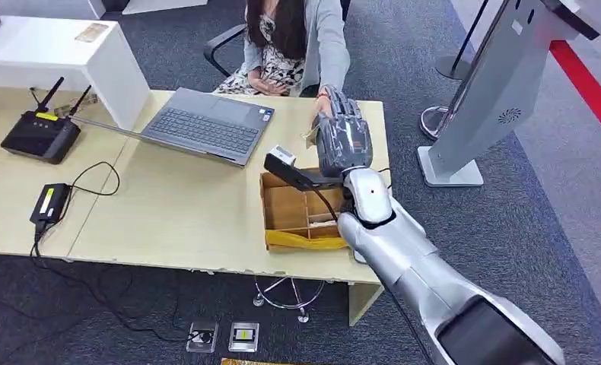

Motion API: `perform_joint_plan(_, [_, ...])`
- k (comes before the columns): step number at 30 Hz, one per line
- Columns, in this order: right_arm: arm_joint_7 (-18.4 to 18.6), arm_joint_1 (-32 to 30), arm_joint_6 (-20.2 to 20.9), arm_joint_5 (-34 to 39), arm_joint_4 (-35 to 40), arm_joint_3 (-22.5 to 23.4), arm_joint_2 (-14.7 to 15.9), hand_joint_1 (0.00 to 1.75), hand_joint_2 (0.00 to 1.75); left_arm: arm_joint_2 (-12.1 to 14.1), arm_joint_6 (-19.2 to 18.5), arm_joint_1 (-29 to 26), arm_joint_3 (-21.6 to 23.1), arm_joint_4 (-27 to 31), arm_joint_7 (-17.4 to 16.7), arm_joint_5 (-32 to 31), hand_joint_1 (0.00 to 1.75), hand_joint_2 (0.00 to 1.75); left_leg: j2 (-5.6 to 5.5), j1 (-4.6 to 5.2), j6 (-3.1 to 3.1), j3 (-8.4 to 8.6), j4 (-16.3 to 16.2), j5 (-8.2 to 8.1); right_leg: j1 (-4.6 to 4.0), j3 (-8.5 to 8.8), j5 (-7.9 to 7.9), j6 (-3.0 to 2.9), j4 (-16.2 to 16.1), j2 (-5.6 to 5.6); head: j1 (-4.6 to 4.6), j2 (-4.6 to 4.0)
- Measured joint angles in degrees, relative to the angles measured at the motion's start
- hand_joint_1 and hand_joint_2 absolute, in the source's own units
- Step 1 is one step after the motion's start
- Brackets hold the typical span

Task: Pass the card to the sensor for recognition and then transmit it.

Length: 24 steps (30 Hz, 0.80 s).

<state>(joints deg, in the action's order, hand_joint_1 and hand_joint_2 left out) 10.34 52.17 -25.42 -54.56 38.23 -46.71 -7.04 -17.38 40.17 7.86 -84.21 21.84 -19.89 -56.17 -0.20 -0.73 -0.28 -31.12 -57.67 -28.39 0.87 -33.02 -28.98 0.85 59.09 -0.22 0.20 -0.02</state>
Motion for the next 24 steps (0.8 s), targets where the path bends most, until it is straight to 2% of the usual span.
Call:
perform_joint_plan(4, [0.11, 0.26, 0.04, -0.13, -1.37, -0.15, -0.68, 1.75, 1.75, -0.7, 0.0, 0.0, -0.02, 1.16, -0.57, -0.65, 0.0, 0.0, 0.0, 0.0, 0.0, -0.01, 0.0, 0.0, 0.0, 0.0, 0.0, 0.0, -0.01, 0.0, -0.02, 0.0])
perform_joint_plan(5, [0.17, 0.38, 0.09, -0.15, -1.66, -0.17, -0.85, 0.45, 1.75, -0.89, 0.0, 0.0, -0.02, 1.44, -0.74, -0.89, 0.0, 0.0, 0.0, 0.0, 0.0, -0.01, 0.0, 0.0, 0.0, 0.0, 0.0, 0.0, -0.01, -0.01, 0.02, 0.0])
perform_joint_plan(6, [0.28, 0.52, 0.22, -0.24, -1.97, -0.17, -1.03, 0.0, 0.0, -1.05, 0.0, 0.0, -0.02, 1.7, -0.87, -1.09, 0.0, 0.0, 0.0, 0.01, 0.0, -0.01, 0.0, 0.0, 0.01, -0.01, 0.0, 0.0, -0.01, 0.0, 0.0, 0.0])
perform_joint_plan(19, [0.46, 0.56, 1.03, -1.51, -4.79, -0.26, -2.97, 0.0, 0.0, -2.32, 0.0, 0.06, -0.02, 3.52, -2.95, -4.63, 0.0, 0.0, 0.0, 0.0, 0.0, 0.0, 0.0, 0.0, 0.0, -0.01, 0.0, 0.0, -0.01, 0.0, 0.0, 0.0])
perform_joint_plan(22, [-0.11, 0.49, 1.07, 1.27, -5.64, -0.26, -2.97, 0.0, 0.0, -2.49, 0.0, 0.04, -0.04, 3.71, -2.95, -3.95, 0.0, 0.0, 0.0, 0.01, 0.0, 0.0, 0.0, 0.0, 0.01, -0.02, 0.0, 0.0, -0.02, 0.0, 0.04, 0.02])
perform_joint_plan(24, [-1.51, 0.42, 1.35, 5.74, -5.96, 0.13, -2.8, 0.0, 0.0, -2.53, 0.0, -0.01, -0.04, 3.93, -2.55, -2.44, 0.0, 0.0, 0.01, 0.02, 0.0, 0.01, -0.01, 0.0, 0.01, -0.04, 0.0, 0.0, -0.02, 0.02, 0.0, 0.0])
